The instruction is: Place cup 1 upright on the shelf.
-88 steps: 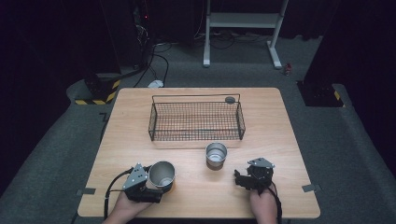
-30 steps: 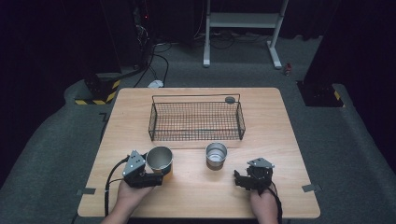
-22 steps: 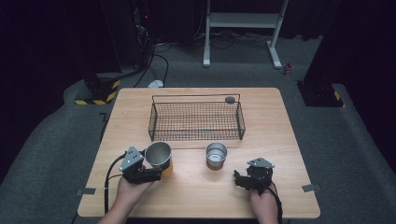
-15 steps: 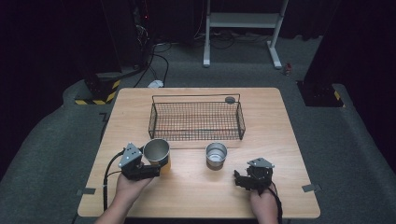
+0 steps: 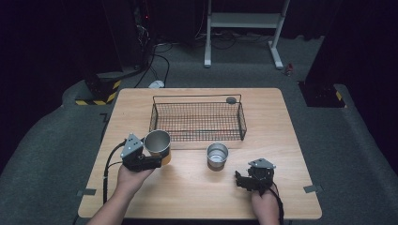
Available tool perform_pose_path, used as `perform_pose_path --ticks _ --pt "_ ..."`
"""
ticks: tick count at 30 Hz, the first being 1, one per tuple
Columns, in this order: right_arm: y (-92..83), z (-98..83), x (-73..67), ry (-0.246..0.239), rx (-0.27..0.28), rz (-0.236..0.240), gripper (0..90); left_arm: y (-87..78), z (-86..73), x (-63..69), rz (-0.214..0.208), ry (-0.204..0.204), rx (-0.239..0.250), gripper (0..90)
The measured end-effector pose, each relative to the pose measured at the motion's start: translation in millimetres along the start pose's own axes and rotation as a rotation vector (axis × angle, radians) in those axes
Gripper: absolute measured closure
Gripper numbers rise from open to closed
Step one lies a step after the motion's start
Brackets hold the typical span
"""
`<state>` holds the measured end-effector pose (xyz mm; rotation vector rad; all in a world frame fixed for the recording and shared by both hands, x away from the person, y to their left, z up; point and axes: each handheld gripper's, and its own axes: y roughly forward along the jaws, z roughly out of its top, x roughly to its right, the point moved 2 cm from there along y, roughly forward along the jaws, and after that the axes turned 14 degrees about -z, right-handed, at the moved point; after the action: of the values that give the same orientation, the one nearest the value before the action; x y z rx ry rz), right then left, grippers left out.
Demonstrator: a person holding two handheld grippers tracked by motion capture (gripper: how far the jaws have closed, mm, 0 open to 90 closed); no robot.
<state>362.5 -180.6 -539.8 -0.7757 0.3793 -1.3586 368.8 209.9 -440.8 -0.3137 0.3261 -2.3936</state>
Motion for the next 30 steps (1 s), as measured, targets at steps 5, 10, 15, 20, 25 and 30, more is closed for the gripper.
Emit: perform_pose_path --ticks 5,10,15,20,25,30 --pt "0.0 0.1 -0.3 0.003 -0.002 0.001 9.3 5.4 8.4 -2.5 -0.002 -0.010 0.005 13.4" --pt "0.6 0.8 -0.3 -0.008 -0.001 0.009 9.3 9.4 16.0 -5.1 0.001 -0.008 0.005 13.4" --pt "0.9 1.0 -0.4 -0.008 0.002 0.009 9.2 12.5 21.5 -8.5 0.005 -0.015 0.012 13.4" --pt "0.9 1.0 -0.4 -0.008 0.002 0.009 9.3 16.5 27.3 -11.3 -0.002 -0.017 0.014 13.4" --pt "0.9 1.0 -0.4 -0.008 0.002 0.009 9.3 20.5 33.7 -14.3 0.001 -0.018 0.016 13.4" --pt "0.9 1.0 -0.4 -0.008 0.002 0.009 9.3 24.2 40.4 -16.0 0.001 -0.016 0.021 13.4"
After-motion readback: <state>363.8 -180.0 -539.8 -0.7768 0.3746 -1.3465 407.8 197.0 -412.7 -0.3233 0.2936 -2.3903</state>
